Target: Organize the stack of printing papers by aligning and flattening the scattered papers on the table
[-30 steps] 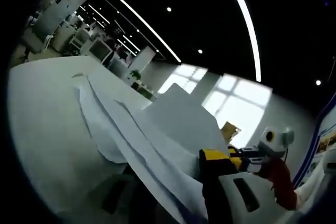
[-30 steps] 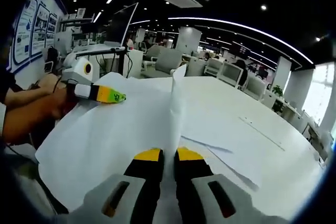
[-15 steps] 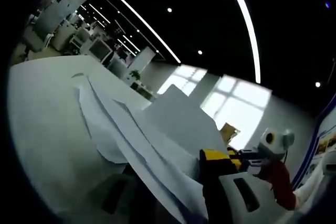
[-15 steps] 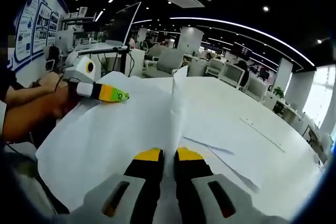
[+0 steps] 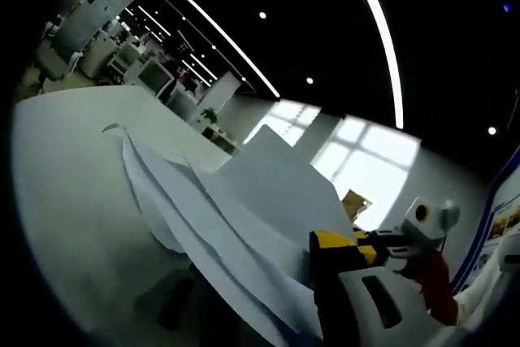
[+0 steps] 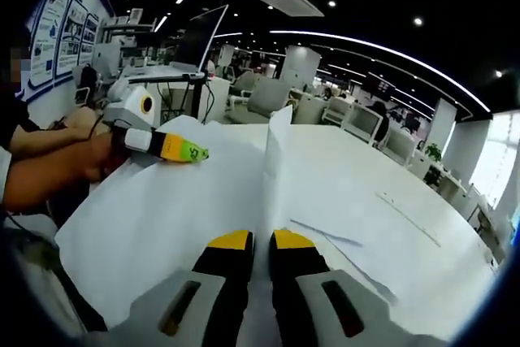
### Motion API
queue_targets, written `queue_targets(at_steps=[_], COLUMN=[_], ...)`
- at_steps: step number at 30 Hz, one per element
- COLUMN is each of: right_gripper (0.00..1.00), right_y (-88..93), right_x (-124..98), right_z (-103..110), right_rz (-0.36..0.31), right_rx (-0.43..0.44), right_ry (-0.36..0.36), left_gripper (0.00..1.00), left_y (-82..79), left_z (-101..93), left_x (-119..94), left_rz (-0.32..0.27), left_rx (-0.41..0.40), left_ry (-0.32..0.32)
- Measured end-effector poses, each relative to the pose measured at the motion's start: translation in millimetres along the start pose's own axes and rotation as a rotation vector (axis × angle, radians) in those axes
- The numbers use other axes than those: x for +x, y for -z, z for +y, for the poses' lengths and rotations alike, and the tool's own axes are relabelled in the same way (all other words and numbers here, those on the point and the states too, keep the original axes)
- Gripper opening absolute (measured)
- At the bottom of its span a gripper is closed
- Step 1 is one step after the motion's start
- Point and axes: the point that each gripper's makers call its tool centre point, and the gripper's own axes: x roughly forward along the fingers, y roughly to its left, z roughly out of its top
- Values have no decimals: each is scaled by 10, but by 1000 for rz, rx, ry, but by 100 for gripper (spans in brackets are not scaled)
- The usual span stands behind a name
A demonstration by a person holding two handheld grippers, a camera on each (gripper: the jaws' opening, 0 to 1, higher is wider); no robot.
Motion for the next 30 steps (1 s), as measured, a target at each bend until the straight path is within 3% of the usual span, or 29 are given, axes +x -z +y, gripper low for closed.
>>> queue_targets(at_steps=[17, 24, 30], right_gripper=[4, 4, 4], right_y=[13, -122, -132], right_x=[12, -14, -45], right_z=[-9, -30, -157], right_rz=[-3, -45, -63], right_rx=[-69, -211, -195], right_ry=[9, 68, 118], left_gripper=[37, 38, 38], left_y=[18, 15, 40], left_z=[-126, -129, -152], left_x=[12, 15, 23], left_rz=[-10, -12, -1], left_rx=[-19, -30, -30], left_ry=[38, 41, 48])
